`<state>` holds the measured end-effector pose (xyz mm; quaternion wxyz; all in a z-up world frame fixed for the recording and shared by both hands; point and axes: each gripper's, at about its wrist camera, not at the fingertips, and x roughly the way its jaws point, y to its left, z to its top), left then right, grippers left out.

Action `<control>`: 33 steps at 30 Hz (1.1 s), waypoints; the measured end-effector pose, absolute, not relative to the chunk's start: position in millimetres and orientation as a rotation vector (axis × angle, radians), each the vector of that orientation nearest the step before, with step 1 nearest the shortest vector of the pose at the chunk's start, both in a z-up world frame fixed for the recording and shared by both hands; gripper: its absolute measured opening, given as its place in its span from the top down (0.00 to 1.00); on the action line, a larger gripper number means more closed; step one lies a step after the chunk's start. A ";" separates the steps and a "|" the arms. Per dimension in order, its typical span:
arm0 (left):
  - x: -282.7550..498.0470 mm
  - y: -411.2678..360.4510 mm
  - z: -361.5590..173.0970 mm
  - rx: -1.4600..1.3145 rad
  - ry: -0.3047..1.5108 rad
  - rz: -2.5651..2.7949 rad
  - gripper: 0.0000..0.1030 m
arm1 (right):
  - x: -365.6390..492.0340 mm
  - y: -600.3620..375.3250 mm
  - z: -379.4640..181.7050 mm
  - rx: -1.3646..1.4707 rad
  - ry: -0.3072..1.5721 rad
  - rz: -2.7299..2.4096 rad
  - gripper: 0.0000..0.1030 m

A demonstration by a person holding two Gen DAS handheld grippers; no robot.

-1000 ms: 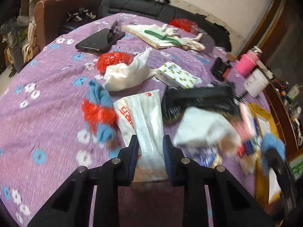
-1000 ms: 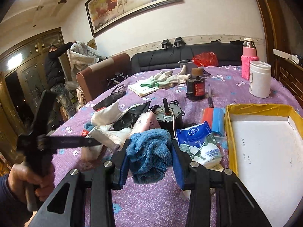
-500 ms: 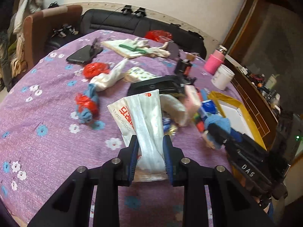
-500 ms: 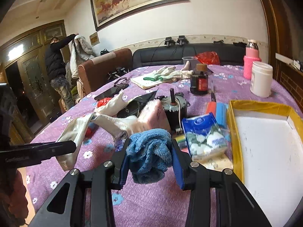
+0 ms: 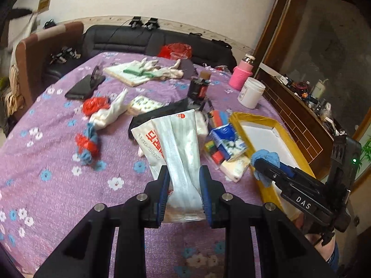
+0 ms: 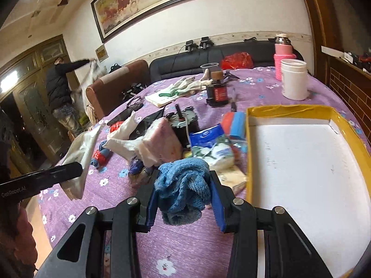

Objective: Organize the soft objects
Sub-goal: 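Carry both items to yellow-rimmed tray while right tool releases blue towel inside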

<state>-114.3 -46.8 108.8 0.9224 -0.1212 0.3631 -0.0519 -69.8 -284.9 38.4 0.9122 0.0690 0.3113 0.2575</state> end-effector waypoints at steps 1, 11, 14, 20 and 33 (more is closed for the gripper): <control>-114.9 -47.3 112.9 -0.244 0.740 -0.107 0.75 | -70.6 -289.8 42.1 0.152 0.636 0.527 0.58; -119.9 -59.3 148.2 -0.207 0.682 -0.145 0.75 | -80.7 -317.2 87.1 0.149 0.554 0.522 0.58; -115.4 -66.9 149.5 -0.203 0.693 -0.165 0.75 | -79.2 -321.6 92.9 0.132 0.552 0.511 0.58; -94.8 -95.7 145.5 -0.184 0.724 -0.217 0.75 | -69.4 -338.9 96.7 0.115 0.569 0.465 0.58; 11.2 -202.3 89.0 -0.145 0.905 -0.370 0.75 | 17.7 -401.2 74.4 0.152 0.736 0.349 0.59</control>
